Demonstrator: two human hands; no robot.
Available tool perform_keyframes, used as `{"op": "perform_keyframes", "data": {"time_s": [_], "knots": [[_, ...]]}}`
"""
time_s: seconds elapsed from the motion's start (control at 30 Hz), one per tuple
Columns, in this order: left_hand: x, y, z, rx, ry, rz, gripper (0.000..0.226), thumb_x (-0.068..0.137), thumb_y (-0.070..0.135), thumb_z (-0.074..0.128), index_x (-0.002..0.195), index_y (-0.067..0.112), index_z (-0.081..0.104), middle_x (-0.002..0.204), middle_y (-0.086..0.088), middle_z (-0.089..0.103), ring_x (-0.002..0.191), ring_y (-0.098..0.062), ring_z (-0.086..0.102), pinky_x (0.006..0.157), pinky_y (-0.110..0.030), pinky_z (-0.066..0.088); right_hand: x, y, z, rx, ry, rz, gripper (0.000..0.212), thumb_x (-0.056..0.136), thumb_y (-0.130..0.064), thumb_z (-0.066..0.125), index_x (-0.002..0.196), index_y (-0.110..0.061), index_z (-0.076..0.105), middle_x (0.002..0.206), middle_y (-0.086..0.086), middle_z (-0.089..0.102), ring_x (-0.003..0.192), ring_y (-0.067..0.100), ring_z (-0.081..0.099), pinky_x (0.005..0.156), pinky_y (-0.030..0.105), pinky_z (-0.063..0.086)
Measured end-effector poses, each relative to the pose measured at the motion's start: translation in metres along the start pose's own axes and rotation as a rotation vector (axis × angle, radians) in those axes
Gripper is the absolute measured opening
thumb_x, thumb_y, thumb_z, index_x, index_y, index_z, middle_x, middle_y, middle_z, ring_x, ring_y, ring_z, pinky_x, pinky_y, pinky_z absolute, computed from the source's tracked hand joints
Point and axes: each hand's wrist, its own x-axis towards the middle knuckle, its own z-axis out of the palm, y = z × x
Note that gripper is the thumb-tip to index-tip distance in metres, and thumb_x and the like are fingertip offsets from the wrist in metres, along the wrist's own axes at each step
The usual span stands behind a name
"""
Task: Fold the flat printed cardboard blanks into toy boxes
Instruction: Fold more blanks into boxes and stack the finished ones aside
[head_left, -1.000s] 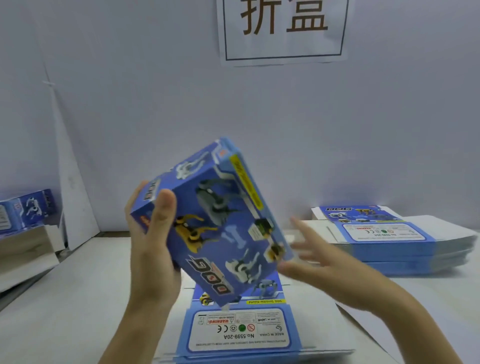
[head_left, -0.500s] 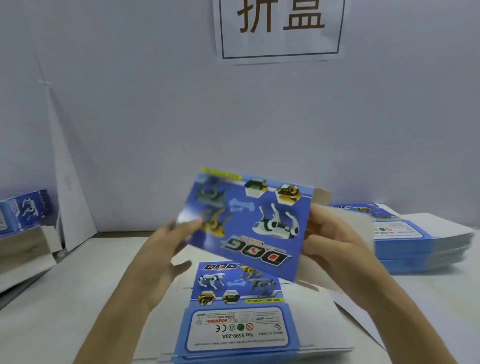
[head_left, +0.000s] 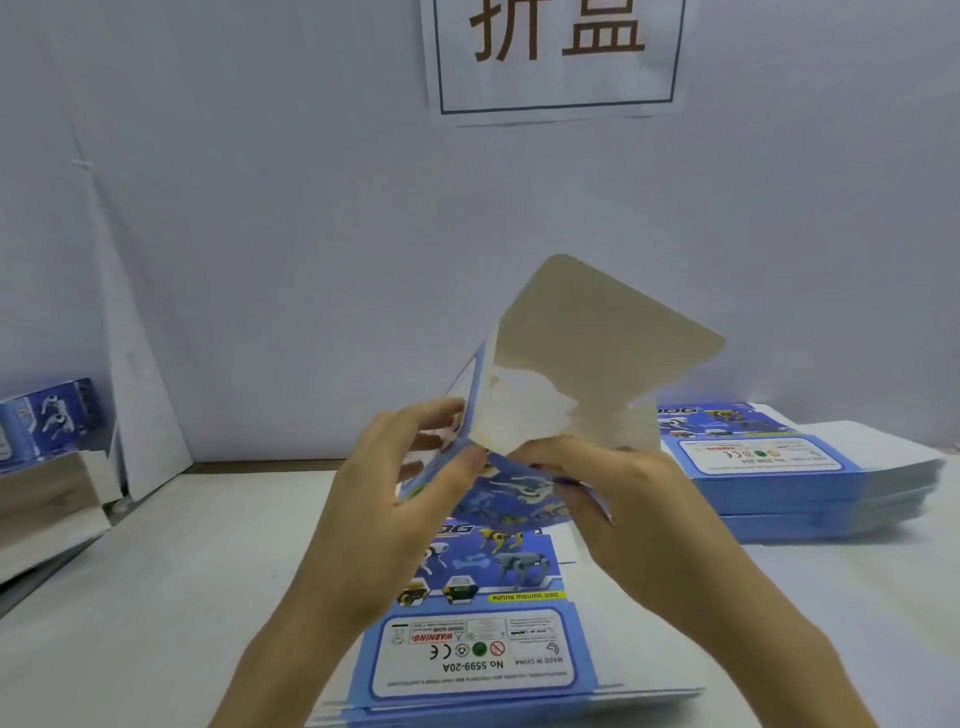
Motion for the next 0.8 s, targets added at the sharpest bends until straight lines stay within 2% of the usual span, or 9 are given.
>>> {"op": "perform_keyframes", "data": {"time_s": [0.07, 0.23, 0.3, 0.37, 0.43, 0.5, 0.6, 0.7, 0.8], "knots": [[0.0, 0.004, -0.002, 0.037, 0.049, 0.097, 0.043, 0.077, 0.06, 0.06, 0.118, 0.047, 0.052, 0.11, 0.024, 0.059, 0.102, 0.004, 0.059, 0.078, -0.006, 0.047, 0.0, -0.003, -0.006, -0.056, 0.067, -0.102, 0.041, 0.08, 0.003, 0.061, 0.11, -0.021, 0.073, 0.082, -0.003, 0.075, 0.066, 0.022, 0.067, 0.056, 0.033, 0.054], [-0.004, 0.007, -0.005, 0.213, 0.045, 0.254, 0.075, 0.08, 0.06, 0.06, 0.144, 0.054, 0.02, 0.113, 0.023, 0.043, 0.101, 0.005, 0.053, 0.072, -0.001, 0.045, 0.001, -0.002, -0.016, -0.281, 0.135, -0.271, 0.045, 0.059, 0.006, 0.068, 0.097, -0.018, 0.077, 0.085, -0.008, 0.075, 0.062, 0.018, 0.064, 0.068, 0.033, 0.055], [-0.003, 0.003, -0.003, 0.307, -0.019, 0.299, 0.063, 0.083, 0.062, 0.053, 0.141, 0.052, 0.03, 0.12, 0.023, 0.036, 0.103, 0.006, 0.05, 0.079, -0.003, 0.046, 0.001, -0.001, -0.015, -0.278, 0.079, -0.255, 0.052, 0.054, 0.014, 0.075, 0.097, -0.016, 0.077, 0.084, -0.006, 0.075, 0.063, 0.016, 0.065, 0.069, 0.028, 0.052], [-0.002, 0.002, -0.002, 0.321, -0.046, 0.287, 0.055, 0.082, 0.061, 0.049, 0.134, 0.045, 0.044, 0.12, 0.022, 0.037, 0.103, 0.005, 0.051, 0.084, -0.003, 0.045, -0.001, 0.001, -0.011, -0.212, 0.029, -0.195, 0.059, 0.05, 0.02, 0.08, 0.097, -0.015, 0.077, 0.082, -0.006, 0.075, 0.062, 0.013, 0.066, 0.062, 0.021, 0.052], [0.0, 0.001, -0.002, 0.34, -0.046, 0.315, 0.053, 0.08, 0.054, 0.052, 0.129, 0.033, 0.053, 0.113, 0.019, 0.043, 0.095, 0.001, 0.057, 0.083, -0.001, 0.043, -0.003, 0.002, -0.009, -0.131, 0.012, -0.147, 0.043, 0.065, 0.013, 0.077, 0.098, -0.015, 0.077, 0.08, -0.005, 0.075, 0.064, 0.013, 0.068, 0.055, 0.021, 0.054], [0.002, -0.001, -0.005, 0.365, -0.077, 0.35, 0.052, 0.077, 0.051, 0.058, 0.124, 0.028, 0.056, 0.111, 0.012, 0.048, 0.09, -0.001, 0.059, 0.084, -0.001, 0.043, -0.003, 0.003, -0.009, -0.073, 0.085, -0.135, 0.028, 0.079, 0.001, 0.063, 0.1, -0.013, 0.076, 0.089, -0.003, 0.075, 0.078, 0.014, 0.071, 0.067, 0.025, 0.056], [0.005, -0.009, -0.017, 0.368, -0.133, 0.352, 0.05, 0.076, 0.036, 0.071, 0.122, 0.033, 0.051, 0.115, 0.009, 0.049, 0.098, -0.002, 0.058, 0.086, -0.002, 0.043, -0.001, 0.006, -0.01, -0.152, 0.19, -0.117, 0.043, 0.076, 0.013, 0.051, 0.103, -0.009, 0.075, 0.113, 0.006, 0.071, 0.114, 0.023, 0.061, 0.094, 0.03, 0.049], [0.008, -0.024, -0.025, 0.391, -0.138, 0.348, 0.066, 0.075, -0.002, 0.075, 0.126, 0.032, 0.049, 0.119, 0.009, 0.05, 0.101, 0.0, 0.058, 0.089, -0.006, 0.045, -0.002, 0.022, -0.012, -0.252, 0.095, -0.035, 0.062, 0.07, 0.03, 0.052, 0.111, -0.011, 0.073, 0.129, 0.007, 0.062, 0.126, 0.031, 0.053, 0.101, 0.041, 0.041], [0.012, -0.033, -0.023, 0.507, -0.073, 0.4, 0.069, 0.075, -0.006, 0.074, 0.129, 0.028, 0.049, 0.116, 0.001, 0.056, 0.092, -0.007, 0.063, 0.079, -0.025, 0.058, -0.006, 0.036, -0.01, -0.18, 0.062, 0.026, 0.058, 0.077, 0.027, 0.054, 0.116, -0.013, 0.071, 0.135, 0.004, 0.058, 0.122, 0.029, 0.057, 0.095, 0.047, 0.051]]}}
